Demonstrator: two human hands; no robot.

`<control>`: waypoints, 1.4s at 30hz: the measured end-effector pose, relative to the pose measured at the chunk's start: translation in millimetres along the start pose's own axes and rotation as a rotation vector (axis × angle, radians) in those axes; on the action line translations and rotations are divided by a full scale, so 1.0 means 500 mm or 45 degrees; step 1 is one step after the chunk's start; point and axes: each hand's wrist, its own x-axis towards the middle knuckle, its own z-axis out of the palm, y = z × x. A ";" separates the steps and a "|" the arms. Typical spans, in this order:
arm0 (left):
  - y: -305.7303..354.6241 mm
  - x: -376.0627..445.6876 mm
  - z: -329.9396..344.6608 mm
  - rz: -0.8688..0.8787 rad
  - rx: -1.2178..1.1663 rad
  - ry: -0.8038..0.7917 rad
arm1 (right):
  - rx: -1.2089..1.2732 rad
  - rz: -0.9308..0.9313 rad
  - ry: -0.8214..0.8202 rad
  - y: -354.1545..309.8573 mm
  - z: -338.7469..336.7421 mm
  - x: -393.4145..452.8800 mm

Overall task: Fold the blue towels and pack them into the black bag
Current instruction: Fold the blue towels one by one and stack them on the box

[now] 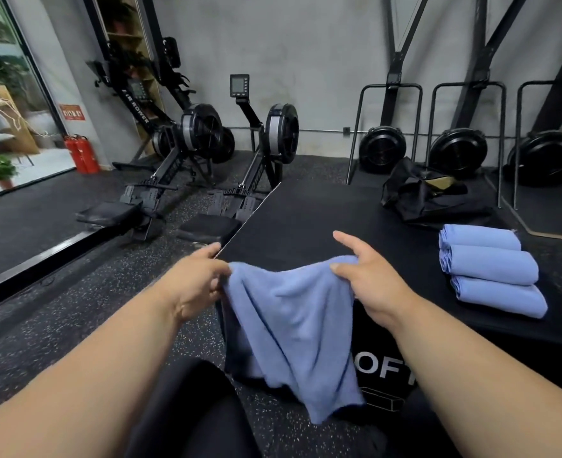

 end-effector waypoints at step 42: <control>0.088 0.056 0.067 0.667 0.184 0.172 | 0.237 -0.385 0.502 -0.065 -0.127 0.055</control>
